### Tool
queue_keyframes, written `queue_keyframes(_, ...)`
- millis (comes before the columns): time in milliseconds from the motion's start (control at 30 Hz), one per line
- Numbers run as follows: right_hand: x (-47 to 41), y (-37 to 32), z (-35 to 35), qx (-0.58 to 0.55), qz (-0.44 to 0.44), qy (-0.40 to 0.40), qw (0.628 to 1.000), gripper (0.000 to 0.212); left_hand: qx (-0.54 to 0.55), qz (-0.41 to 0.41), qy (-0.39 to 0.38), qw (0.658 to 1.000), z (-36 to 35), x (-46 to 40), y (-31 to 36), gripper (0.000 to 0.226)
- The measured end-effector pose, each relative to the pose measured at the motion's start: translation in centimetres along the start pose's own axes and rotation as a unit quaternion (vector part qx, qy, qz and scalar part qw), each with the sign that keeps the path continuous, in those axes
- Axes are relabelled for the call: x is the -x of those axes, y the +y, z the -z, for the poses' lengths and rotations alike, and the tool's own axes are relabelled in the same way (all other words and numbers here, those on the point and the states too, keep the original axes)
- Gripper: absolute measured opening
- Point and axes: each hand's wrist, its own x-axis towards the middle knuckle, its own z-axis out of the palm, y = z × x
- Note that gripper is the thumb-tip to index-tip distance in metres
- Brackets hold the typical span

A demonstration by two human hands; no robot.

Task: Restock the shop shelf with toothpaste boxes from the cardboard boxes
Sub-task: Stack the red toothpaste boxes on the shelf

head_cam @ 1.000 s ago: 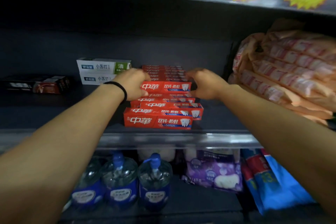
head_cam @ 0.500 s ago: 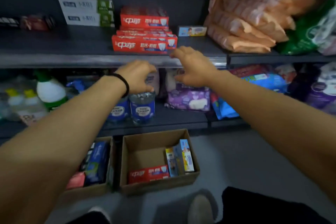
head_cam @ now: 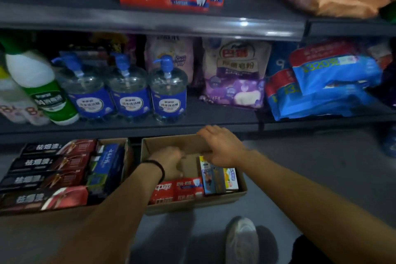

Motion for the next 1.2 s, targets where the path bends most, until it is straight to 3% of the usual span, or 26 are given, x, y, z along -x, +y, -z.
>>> queue_keyframes(233,-3.5,2.3,-8.0,-0.022,-0.008,-0.072,0.997,0.066,0.009,0.022,-0.12,0.992,-8.5,-5.5,-3.8,0.044)
queue_keyframes(667,-6.0,3.6,-13.5,-0.058,-0.005,-0.117,0.991,0.07,0.055,0.052,-0.195,0.978,-12.4,-10.0,-6.4,0.048)
queue_keyframes(1200,-5.3,3.5,-13.9,-0.059,-0.003,-0.129,0.99,0.069,0.096,0.057,-0.194,0.975,-13.8,-8.8,-5.6,0.046)
